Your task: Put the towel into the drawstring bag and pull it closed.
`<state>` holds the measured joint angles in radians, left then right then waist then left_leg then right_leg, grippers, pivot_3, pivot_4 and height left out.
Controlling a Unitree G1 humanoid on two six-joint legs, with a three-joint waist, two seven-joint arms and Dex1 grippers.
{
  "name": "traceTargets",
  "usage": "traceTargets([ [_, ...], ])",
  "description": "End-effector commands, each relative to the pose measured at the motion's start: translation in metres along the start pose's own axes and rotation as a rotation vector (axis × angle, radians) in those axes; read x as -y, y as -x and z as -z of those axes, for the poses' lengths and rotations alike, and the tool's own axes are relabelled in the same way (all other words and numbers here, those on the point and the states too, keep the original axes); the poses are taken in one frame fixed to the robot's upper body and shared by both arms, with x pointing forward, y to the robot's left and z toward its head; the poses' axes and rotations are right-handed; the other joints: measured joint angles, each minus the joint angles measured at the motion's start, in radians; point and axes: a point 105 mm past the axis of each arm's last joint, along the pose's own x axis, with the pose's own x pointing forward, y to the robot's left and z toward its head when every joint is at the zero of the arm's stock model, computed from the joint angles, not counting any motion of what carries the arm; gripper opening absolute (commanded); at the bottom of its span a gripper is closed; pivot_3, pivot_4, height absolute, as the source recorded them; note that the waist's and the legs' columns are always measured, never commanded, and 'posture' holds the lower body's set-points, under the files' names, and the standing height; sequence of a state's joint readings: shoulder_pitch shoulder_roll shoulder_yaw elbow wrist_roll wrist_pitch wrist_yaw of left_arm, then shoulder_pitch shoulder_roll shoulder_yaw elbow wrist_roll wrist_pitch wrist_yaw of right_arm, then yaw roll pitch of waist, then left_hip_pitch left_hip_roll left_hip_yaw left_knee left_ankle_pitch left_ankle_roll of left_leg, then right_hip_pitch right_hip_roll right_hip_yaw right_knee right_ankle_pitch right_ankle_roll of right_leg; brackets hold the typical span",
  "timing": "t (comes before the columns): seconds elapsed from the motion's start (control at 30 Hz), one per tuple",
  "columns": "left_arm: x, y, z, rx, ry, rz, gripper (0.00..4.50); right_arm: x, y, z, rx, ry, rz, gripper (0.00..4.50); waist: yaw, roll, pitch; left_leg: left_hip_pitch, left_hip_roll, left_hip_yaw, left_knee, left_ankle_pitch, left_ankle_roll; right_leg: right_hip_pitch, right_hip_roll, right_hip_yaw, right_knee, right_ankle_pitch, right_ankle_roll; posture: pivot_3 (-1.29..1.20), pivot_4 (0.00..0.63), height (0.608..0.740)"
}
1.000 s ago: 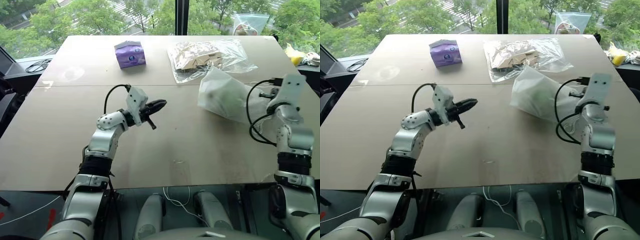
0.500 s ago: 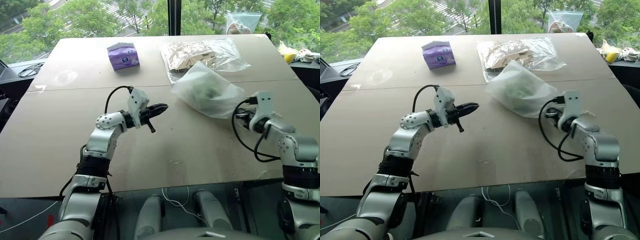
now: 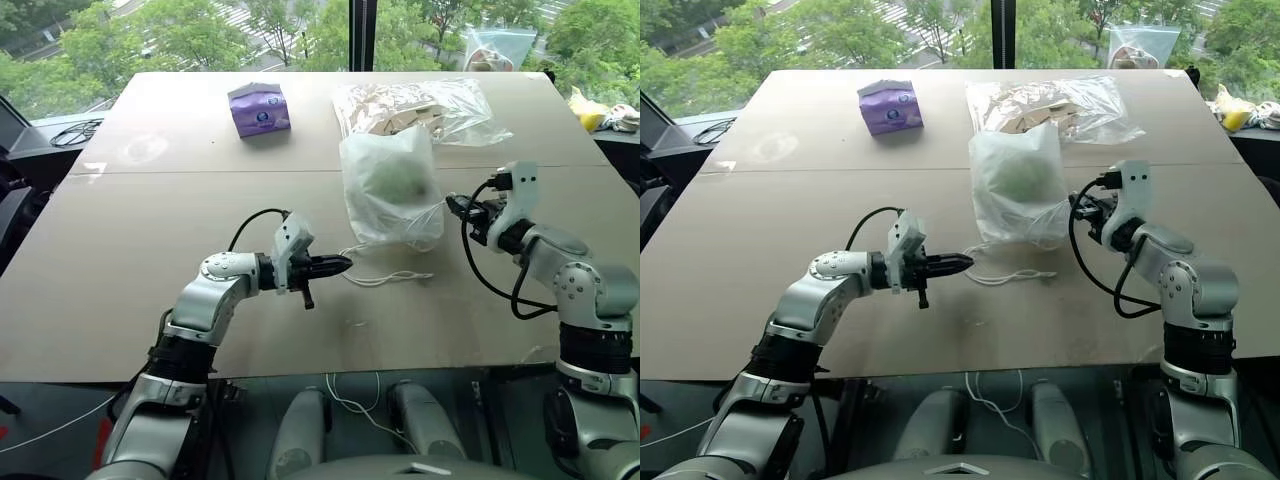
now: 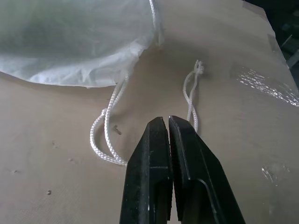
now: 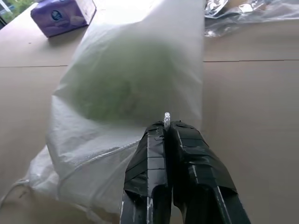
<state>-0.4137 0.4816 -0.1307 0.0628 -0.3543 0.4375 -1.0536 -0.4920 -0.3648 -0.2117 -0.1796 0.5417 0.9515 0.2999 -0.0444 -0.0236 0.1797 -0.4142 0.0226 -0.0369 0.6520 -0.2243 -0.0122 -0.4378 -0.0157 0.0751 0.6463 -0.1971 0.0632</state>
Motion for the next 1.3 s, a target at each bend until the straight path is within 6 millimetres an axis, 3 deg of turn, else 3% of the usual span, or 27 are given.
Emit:
traceTargets([
  [0.03, -0.014, -0.006, -0.012, 0.041, -0.059, -0.093, 0.12, -0.004, 0.002, -0.013, 0.062, 0.024, 0.002, 0.0, 0.001, 0.0, 0.0, 0.0, 0.0, 0.0, 0.0, 0.0, 0.0, 0.0, 0.0, 0.0, 0.0, 0.0, 0.0, 0.0, 0.15, 0.74],
  [0.07, -0.02, -0.006, -0.018, 0.073, -0.079, -0.127, 0.12, -0.004, 0.002, -0.013, 0.062, 0.023, 0.005, 0.0, 0.001, 0.0, 0.0, 0.0, 0.0, 0.0, 0.0, 0.0, 0.0, 0.0, 0.0, 0.0, 0.0, 0.0, 0.0, 0.0, 0.15, 0.74],
  [0.17, -0.023, -0.003, -0.027, 0.132, -0.108, -0.134, 0.94, -0.002, 0.003, -0.01, 0.059, 0.024, 0.022, 0.0, 0.001, 0.0, 0.0, 0.0, 0.0, 0.0, 0.0, 0.0, 0.0, 0.0, 0.0, 0.0, 0.0, 0.0, 0.0, 0.0, 0.15, 0.74],
  [0.37, -0.018, -0.005, -0.007, 0.031, -0.175, -0.098, 3.46, 0.0, 0.004, -0.009, 0.059, 0.025, 0.038, 0.0, 0.001, 0.0, 0.0, 0.0, 0.0, 0.0, 0.0, 0.0, 0.0, 0.0, 0.0, 0.0, 0.0, 0.002, -0.003, 0.0, 0.15, 0.74],
  [0.57, -0.021, -0.028, -0.003, -0.032, -0.224, -0.123, 3.46, 0.002, 0.003, -0.01, 0.069, 0.022, 0.053, 0.0, 0.004, 0.0, 0.0, 0.0, 0.0, 0.0, 0.001, 0.0, 0.0, 0.0, 0.0, 0.0, 0.0, 0.001, -0.001, 0.0, 0.15, 0.74],
  [0.73, -0.034, -0.04, 0.005, -0.107, -0.267, -0.225, 3.46, 0.003, 0.005, -0.009, 0.071, 0.02, 0.069, 0.0, 0.002, 0.0, 0.0, 0.0, 0.0, 0.0, 0.0, 0.0, 0.0, 0.0, 0.0, 0.0, 0.0, 0.001, -0.001, 0.0, 0.15, 0.74],
  [0.77, -0.035, -0.04, 0.006, -0.117, -0.271, -0.235, 2.95, 0.003, 0.005, -0.008, 0.071, 0.02, 0.072, 0.0, 0.002, 0.0, 0.0, 0.0, 0.0, 0.0, 0.0, 0.0, 0.0, 0.0, 0.0, 0.0, 0.0, 0.001, -0.002, 0.0, 0.15, 0.74],
  [0.87, -0.037, -0.04, 0.014, -0.179, -0.256, -0.237, 2.03, 0.004, 0.006, -0.008, 0.071, 0.021, 0.082, 0.0, 0.001, 0.0, -0.001, 0.0, 0.0, 0.0, 0.0, 0.0, 0.0, 0.0, 0.0, 0.0, 0.0, 0.001, -0.001, 0.0, 0.15, 0.74],
  [1.0, -0.037, -0.033, 0.029, -0.272, -0.209, -0.252, 0.08, 0.006, 0.007, -0.008, 0.073, 0.025, 0.094, 0.0, -0.001, 0.001, -0.001, 0.003, 0.0, 0.0, 0.0, 0.0, 0.0, 0.003, 0.0, 0.0, 0.0, 0.0, 0.0, 0.0, 0.15, 0.74],
  [1.2, -0.046, -0.019, 0.023, -0.192, -0.2, -0.345, 0.03, 0.018, 0.007, -0.017, 0.112, 0.064, 0.167, 0.0, -0.014, 0.002, -0.002, 0.01, 0.0, 0.001, -0.001, 0.0, 0.0, 0.009, 0.0, 0.001, 0.0, -0.001, 0.001, 0.0, 0.15, 0.74],
  [1.23, -0.051, -0.016, 0.016, -0.155, -0.242, -0.384, 0.03, 0.022, 0.007, -0.02, 0.128, 0.071, 0.192, 0.0, -0.018, 0.002, -0.002, 0.011, 0.0, 0.002, -0.002, 0.0, 0.0, 0.009, 0.0, 0.002, 0.0, -0.001, 0.001, 0.0, 0.15, 0.74],
  [1.3, -0.074, 0.004, -0.024, 0.021, -0.356, -0.598, 0.03, 0.034, 0.012, -0.037, 0.193, 0.218, 0.278, 0.0, -0.02, 0.002, -0.001, 0.013, 0.0, 0.002, -0.002, 0.0, 0.0, 0.01, 0.0, 0.002, 0.0, -0.001, 0.001, 0.0, 0.15, 0.74],
])
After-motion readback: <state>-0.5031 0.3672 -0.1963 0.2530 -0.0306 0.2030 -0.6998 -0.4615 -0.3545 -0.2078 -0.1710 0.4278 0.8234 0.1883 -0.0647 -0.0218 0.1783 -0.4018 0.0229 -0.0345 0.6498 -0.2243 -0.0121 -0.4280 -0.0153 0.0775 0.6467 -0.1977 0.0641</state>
